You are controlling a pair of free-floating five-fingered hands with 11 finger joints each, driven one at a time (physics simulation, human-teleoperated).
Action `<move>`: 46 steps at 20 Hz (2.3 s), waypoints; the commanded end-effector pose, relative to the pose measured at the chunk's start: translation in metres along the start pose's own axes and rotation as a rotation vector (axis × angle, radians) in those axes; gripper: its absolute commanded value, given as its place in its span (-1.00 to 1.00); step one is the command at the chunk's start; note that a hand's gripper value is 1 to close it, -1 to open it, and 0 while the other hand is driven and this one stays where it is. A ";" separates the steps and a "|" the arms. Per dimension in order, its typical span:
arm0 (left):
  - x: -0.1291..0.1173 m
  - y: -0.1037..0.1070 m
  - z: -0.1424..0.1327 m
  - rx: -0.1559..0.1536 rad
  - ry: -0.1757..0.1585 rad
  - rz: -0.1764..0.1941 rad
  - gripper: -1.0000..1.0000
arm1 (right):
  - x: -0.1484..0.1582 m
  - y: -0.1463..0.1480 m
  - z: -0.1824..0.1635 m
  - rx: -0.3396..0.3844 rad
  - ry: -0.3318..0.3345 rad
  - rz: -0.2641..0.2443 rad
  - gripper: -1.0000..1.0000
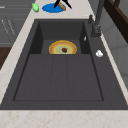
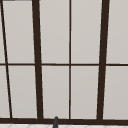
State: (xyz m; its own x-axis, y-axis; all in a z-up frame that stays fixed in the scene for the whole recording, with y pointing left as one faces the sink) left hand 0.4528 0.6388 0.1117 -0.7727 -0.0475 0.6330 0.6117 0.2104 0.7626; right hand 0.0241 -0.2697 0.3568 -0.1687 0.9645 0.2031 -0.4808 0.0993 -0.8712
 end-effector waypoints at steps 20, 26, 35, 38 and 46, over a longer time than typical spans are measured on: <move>-0.008 0.024 0.022 0.008 -0.027 0.008 1.00 | 0.000 0.000 0.000 0.000 0.000 0.000 0.00; -0.003 0.043 0.019 0.023 -0.063 0.025 1.00 | 0.000 0.000 0.000 0.000 0.000 0.000 0.00; 0.021 0.062 -0.004 0.021 -0.039 0.009 1.00 | 0.000 0.000 0.000 0.000 0.000 0.000 0.00; 0.024 0.064 -0.012 0.012 -0.055 -0.003 1.00 | 0.000 0.000 0.000 0.000 0.000 0.000 0.00; 0.030 0.061 -0.047 -0.002 -0.074 -0.035 1.00 | 0.000 0.000 0.000 0.000 0.000 0.000 0.00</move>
State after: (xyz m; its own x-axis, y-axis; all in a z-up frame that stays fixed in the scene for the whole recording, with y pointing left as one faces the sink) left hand 0.4753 0.6185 0.1798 -0.7760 -0.0234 0.6303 0.6079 0.2392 0.7571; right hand 0.0241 -0.2697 0.3568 -0.1687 0.9645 0.2031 -0.4808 0.0993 -0.8712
